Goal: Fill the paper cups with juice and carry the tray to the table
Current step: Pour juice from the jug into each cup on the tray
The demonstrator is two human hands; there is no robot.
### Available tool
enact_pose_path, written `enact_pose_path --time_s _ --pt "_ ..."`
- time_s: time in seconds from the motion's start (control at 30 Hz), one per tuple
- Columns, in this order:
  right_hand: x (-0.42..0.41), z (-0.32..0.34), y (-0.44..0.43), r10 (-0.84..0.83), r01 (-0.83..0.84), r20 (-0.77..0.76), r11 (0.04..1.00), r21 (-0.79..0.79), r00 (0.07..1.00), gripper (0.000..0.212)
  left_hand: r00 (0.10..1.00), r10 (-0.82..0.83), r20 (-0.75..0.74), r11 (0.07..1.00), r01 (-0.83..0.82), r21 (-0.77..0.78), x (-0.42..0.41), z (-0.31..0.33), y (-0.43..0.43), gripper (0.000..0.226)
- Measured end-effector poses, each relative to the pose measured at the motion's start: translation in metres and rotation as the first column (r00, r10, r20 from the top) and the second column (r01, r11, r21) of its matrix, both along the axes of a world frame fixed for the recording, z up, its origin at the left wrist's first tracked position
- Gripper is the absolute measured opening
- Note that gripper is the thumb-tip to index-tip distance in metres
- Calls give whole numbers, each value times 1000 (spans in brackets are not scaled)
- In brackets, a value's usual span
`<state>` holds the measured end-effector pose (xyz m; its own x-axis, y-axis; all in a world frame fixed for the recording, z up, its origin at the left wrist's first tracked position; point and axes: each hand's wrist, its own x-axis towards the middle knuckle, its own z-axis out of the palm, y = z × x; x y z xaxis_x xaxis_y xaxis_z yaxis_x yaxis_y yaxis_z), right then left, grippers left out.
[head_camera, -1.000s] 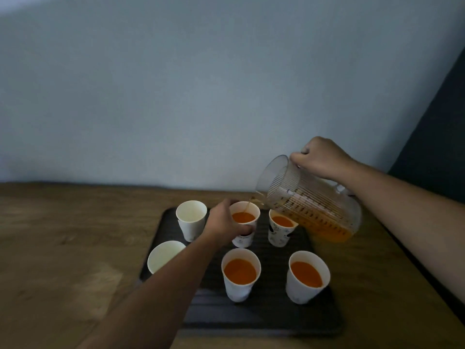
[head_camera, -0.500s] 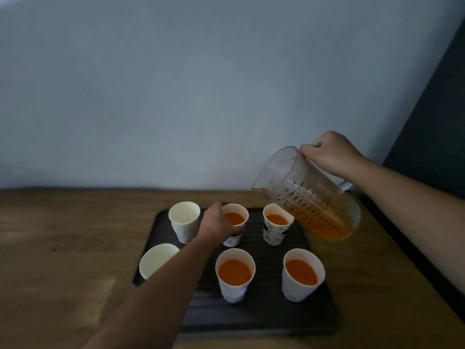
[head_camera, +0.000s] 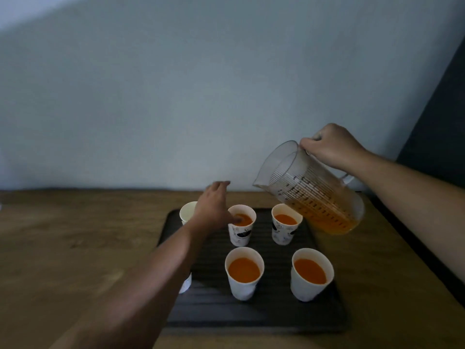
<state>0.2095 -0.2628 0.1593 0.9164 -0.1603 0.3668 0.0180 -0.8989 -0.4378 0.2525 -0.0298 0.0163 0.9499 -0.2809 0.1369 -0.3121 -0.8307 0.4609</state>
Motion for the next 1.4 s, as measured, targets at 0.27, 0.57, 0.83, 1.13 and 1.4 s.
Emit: enact_pose_path --time_s 0.27,0.57,0.83,1.13,1.4 --pt "6 4 26 54 -53 -16 998 21 998 46 972 163 -167 967 -124 224 13 -14 60 107" --pt "11 -1 43 88 -87 -47 996 12 995 47 963 187 -192 975 -205 -80 15 -28 64 83" --pt "15 6 60 108 -109 -32 993 -33 994 46 982 142 -123 947 -171 -273 -1 -5 69 84" --pt "17 9 90 181 -186 -58 977 -103 982 47 993 73 -88 937 -99 -335 -18 5 79 86" --pt "22 3 110 160 -178 -100 961 -213 982 46 993 39 -114 929 -77 -361 -20 1 84 86"
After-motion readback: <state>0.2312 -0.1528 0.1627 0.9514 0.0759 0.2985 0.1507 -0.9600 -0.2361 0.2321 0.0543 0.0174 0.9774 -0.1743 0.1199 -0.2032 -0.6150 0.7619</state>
